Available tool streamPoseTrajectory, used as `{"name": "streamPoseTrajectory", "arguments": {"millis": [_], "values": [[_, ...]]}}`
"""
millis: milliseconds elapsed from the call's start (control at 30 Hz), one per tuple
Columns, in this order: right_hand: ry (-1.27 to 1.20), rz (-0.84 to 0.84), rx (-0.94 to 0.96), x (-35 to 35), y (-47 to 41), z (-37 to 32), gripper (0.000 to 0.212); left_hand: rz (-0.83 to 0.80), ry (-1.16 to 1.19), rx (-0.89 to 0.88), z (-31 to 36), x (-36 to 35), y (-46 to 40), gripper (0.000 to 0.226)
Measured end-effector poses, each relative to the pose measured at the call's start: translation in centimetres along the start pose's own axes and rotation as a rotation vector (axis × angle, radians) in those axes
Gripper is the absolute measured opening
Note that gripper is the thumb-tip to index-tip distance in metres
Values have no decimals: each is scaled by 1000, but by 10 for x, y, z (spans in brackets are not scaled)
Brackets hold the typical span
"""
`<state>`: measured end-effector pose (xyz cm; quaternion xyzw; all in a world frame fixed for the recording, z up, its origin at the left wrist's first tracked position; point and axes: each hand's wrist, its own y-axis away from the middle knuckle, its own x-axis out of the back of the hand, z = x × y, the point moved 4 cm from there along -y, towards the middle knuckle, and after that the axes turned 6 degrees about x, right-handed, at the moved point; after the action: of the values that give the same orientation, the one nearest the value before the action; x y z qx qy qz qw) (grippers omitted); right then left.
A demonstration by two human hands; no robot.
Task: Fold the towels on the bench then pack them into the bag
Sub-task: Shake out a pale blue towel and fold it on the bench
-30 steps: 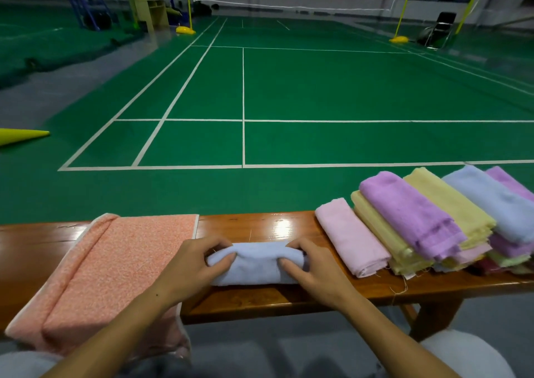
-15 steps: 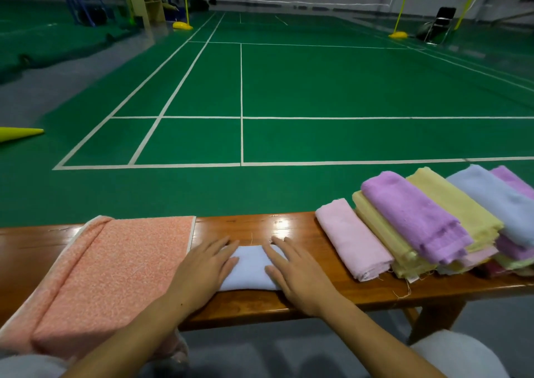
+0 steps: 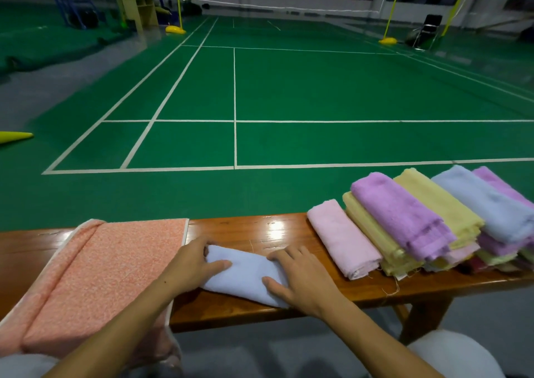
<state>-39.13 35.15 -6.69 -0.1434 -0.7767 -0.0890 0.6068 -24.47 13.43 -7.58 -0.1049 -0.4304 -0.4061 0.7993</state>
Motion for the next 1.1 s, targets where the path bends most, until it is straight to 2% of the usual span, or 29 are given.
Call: {"name": "streamPoseTrajectory", "arguments": {"millis": [100, 300, 467, 567, 700, 800, 933, 1033, 1100], "values": [[-80, 15, -4, -1, -2, 2, 63, 2, 103, -43, 6, 6, -2, 49], [-325, 14, 8, 4, -17, 0, 86, 24, 281, -315, 41, 18, 11, 43], [-557, -44, -6, 9, -24, 1, 61, 80, 429, -337, 44, 27, 10, 42], [-601, -19, -5, 17, -14, 7, 60, 123, 505, -279, 39, 26, 4, 38], [-565, 97, 13, 32, 6, 20, 57, 139, 502, -259, 56, 11, 6, 35], [-487, 186, -4, 40, 22, 33, 50, 165, 516, -282, 86, 1, -3, 42], [-326, 361, -117, 66, 43, 63, 29, 155, 431, -429, 153, -17, -47, 42], [-209, 530, -203, 87, 51, 90, 30, 127, 349, -476, 211, -37, -86, 39], [-92, 571, -334, 94, 54, 106, 32, 139, 277, -461, 240, -55, -107, 35]]}}
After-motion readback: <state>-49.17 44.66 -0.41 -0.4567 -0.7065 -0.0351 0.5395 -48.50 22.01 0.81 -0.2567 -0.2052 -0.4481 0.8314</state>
